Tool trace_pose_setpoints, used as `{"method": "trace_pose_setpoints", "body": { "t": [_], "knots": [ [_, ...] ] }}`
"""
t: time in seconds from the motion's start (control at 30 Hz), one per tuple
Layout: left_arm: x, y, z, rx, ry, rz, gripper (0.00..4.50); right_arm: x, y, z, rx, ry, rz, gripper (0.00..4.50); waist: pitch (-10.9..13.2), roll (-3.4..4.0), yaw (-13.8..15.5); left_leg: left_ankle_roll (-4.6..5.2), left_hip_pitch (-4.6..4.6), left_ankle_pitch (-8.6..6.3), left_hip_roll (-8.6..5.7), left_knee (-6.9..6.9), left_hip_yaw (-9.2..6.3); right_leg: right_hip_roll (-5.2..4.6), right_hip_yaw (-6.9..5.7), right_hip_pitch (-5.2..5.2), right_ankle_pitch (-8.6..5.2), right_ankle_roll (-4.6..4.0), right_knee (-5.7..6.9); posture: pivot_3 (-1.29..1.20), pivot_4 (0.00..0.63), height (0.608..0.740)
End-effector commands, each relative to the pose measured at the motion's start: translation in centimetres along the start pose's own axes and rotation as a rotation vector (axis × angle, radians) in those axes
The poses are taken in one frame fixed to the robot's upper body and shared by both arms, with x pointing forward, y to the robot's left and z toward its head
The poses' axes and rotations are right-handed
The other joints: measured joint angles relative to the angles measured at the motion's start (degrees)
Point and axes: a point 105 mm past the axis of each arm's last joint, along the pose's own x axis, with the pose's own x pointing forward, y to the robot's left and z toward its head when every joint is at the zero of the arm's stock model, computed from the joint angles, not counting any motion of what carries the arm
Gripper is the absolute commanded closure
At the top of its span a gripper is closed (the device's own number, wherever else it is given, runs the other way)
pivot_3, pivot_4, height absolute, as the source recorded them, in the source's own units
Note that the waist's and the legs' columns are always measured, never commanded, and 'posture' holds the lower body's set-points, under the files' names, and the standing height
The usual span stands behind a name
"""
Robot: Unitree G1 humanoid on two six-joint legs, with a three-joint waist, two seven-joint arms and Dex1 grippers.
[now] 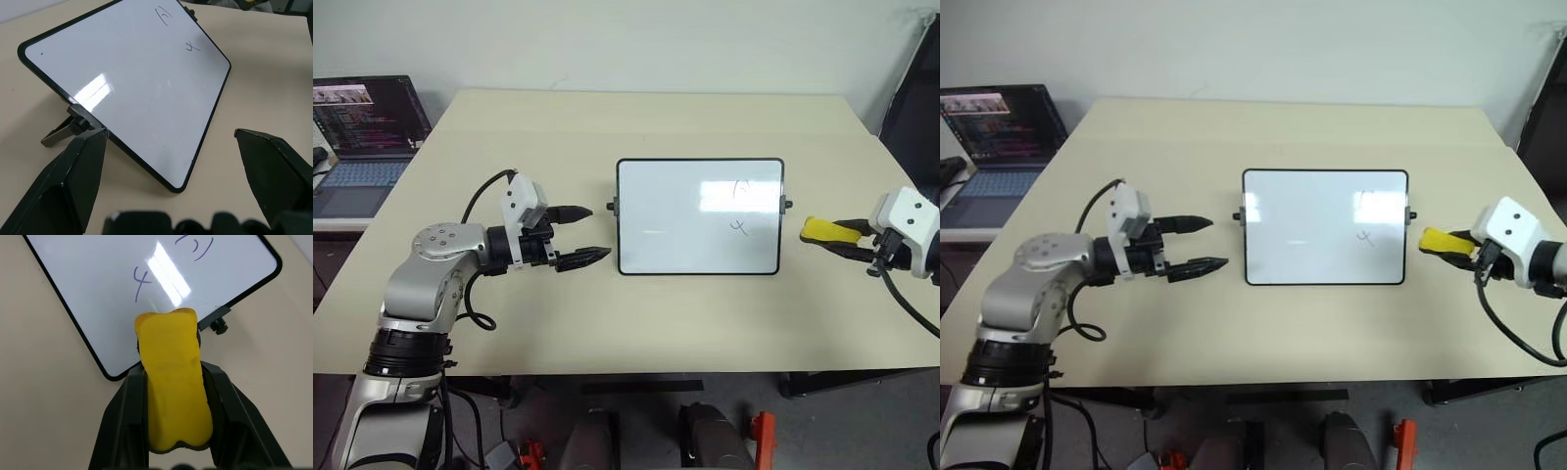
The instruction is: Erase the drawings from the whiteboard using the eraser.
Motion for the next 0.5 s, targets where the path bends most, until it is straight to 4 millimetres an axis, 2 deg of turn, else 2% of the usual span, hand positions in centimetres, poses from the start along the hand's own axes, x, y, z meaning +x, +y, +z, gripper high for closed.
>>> {"method": "trace_pose_setpoints", "body": {
  "t": [0.03,0.5],
  "knots": [
    [-0.5,0.2,1.3,0.052,-0.011,0.011,0.00,-0.9,-1.2,1.4,-0.041,-0.038,-0.040,3.41,0.00,0.00,0.02,0.00,0.00,0.00,0.00,0.00,0.00,0.00,0.00,0.01,0.00,0.00,0.00,0.00,0.150,0.740],
    [-0.5,0.2,1.9,0.071,-0.024,0.030,0.00,0.1,-1.5,2.3,-0.051,-0.078,-0.036,3.41,0.00,0.00,0.08,0.00,0.01,0.00,0.00,0.02,-0.01,-0.01,0.00,0.01,0.01,0.00,0.05,0.00,0.150,0.740]
  ]
}}
